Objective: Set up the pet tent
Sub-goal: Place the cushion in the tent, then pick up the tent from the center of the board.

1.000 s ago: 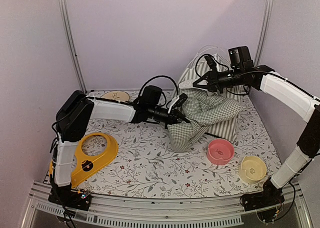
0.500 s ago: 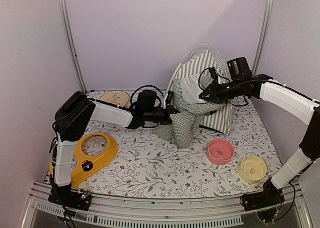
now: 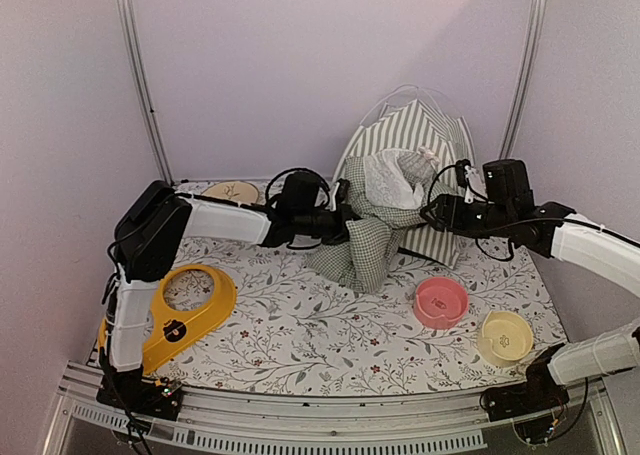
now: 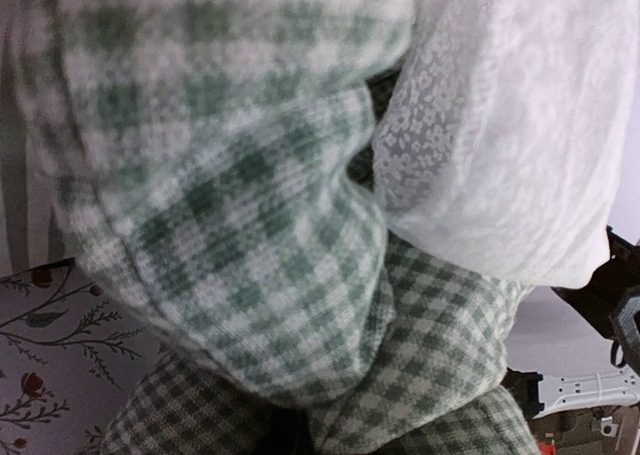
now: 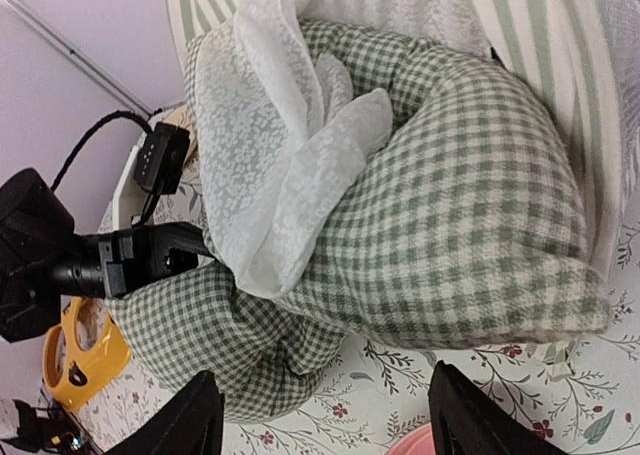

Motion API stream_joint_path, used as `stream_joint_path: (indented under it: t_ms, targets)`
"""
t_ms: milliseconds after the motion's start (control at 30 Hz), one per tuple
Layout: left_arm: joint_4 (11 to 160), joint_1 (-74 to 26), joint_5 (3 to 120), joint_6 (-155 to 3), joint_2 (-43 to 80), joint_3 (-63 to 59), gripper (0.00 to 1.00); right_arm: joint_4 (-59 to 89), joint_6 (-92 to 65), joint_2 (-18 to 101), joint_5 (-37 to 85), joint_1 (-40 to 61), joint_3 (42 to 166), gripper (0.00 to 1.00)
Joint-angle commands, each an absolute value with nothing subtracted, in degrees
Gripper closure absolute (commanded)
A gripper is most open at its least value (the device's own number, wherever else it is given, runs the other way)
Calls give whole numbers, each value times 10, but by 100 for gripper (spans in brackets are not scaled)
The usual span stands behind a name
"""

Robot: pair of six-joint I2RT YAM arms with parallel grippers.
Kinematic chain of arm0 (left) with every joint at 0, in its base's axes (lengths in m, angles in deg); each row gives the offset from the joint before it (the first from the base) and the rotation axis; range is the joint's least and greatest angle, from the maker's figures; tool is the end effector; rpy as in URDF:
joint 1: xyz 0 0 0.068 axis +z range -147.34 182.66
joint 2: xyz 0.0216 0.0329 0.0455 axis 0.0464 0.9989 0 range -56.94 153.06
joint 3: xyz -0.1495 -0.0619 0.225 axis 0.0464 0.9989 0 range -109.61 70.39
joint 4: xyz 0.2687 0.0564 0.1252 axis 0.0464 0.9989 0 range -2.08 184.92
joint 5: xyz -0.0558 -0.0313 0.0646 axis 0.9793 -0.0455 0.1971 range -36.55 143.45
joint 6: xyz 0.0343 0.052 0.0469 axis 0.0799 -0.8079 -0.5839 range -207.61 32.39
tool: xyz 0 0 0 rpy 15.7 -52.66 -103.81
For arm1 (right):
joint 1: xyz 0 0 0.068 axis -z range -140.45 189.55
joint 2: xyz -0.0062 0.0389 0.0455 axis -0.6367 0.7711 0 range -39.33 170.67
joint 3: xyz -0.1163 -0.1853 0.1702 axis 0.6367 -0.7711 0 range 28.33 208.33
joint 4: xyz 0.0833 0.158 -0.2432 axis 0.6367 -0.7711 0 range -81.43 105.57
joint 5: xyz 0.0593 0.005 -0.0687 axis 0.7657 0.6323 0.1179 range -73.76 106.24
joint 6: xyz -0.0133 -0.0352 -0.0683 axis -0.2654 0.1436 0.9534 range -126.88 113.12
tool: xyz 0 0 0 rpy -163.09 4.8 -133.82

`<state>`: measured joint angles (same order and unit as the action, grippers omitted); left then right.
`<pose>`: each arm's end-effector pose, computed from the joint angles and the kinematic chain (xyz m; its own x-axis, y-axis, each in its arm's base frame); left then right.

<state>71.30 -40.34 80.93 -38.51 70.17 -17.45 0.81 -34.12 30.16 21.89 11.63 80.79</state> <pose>0.3927 -0.4082 0.1407 -0.8772 -0.0988 -0.4699 0.3872 0.4331 -0.8139 0.2954 0.1639 0.2642 -0.6610 0.1651 -0.7320 -0.2670 0.8599 0.4351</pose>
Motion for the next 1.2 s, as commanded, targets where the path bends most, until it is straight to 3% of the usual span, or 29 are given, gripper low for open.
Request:
stream_joint_path:
  t_ms: [0, 133, 200, 300, 367, 400, 467, 533, 700, 867, 933, 1033, 1167]
  targets:
    - [756, -400, 797, -403, 717, -195, 96, 132, -418, 298, 178, 112, 769, 22]
    - [759, -404, 801, -425, 717, -203, 95, 172, -444, 365, 156, 112, 794, 26]
    - [743, -405, 813, -433, 717, -202, 95, 178, -459, 399, 147, 110, 812, 39]
    - [748, -408, 833, -454, 730, -231, 92, 215, -469, 437, 111, 79, 827, 67]
    - [765, -408, 854, -469, 750, -266, 92, 180, -435, 477, 74, 49, 880, 77]
    - [774, -408, 865, -480, 759, -285, 92, 165, -403, 496, 48, 29, 903, 76]
    - [791, -410, 890, -510, 775, -317, 86, 142, -346, 521, -14, 4, 925, 61]
    - [829, -414, 903, -547, 791, -350, 75, 135, -337, 533, -3, 20, 922, 55]
    - [840, -422, 846, -592, 730, -301, 42, 138, -337, 557, 20, 87, 909, 72]
    - [773, -420, 785, -592, 607, -185, 27, 121, -297, 615, -2, 95, 963, 73]
    - [765, -419, 766, -599, 568, -146, 14, 113, -285, 633, -11, 98, 972, 73]
    - [788, -414, 706, -623, 516, -114, 14, 110, -279, 644, -13, 107, 994, 70]
    - [817, -386, 583, -646, 498, -97, 24, 104, -278, 641, -4, 119, 996, 69]
